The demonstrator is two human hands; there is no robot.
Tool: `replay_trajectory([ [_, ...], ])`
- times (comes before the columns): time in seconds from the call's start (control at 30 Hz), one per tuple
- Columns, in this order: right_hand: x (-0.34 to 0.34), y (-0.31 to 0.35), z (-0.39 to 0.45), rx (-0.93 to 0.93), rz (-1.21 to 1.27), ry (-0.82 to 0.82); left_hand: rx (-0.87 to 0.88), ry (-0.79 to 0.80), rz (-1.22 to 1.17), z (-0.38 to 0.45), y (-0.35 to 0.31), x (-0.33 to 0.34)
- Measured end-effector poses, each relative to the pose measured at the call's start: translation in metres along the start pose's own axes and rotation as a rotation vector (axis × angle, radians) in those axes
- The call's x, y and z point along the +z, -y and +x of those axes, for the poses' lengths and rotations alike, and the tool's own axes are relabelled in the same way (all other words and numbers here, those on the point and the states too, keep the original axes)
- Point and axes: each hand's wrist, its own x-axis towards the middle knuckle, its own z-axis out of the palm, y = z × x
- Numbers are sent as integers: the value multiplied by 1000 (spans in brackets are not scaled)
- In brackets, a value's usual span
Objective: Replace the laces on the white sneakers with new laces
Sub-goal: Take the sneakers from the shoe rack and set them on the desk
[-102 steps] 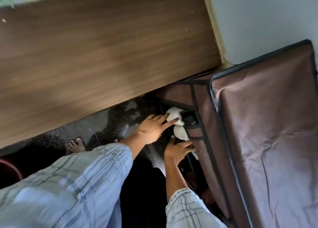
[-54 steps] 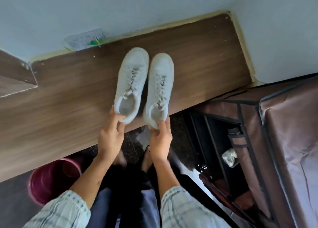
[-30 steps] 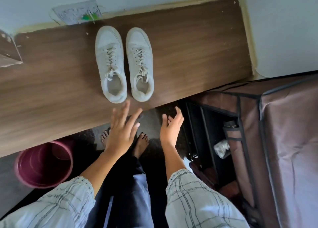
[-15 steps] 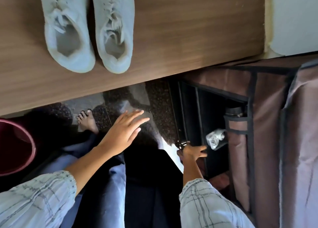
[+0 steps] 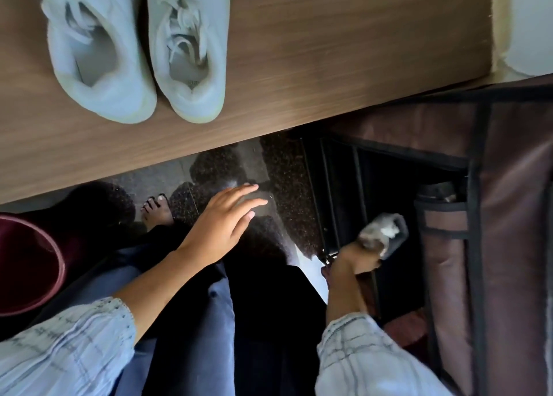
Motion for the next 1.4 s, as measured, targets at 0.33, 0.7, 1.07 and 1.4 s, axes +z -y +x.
replay_trajectory([
  [0.33, -6, 41, -174, -820, 252, 341, 98, -165, -87, 26, -24, -38],
  [0.7, 71, 187, -166, -1198, 326, 320, 189, -499, -112, 79, -13, -82],
  [1.07, 83, 186, -170, -1249, 353, 348, 370, -640, 32, 37, 7, -74],
  [1.4, -15, 114, -228, -1351, 459, 575, 314, -804, 61, -50, -11, -84],
])
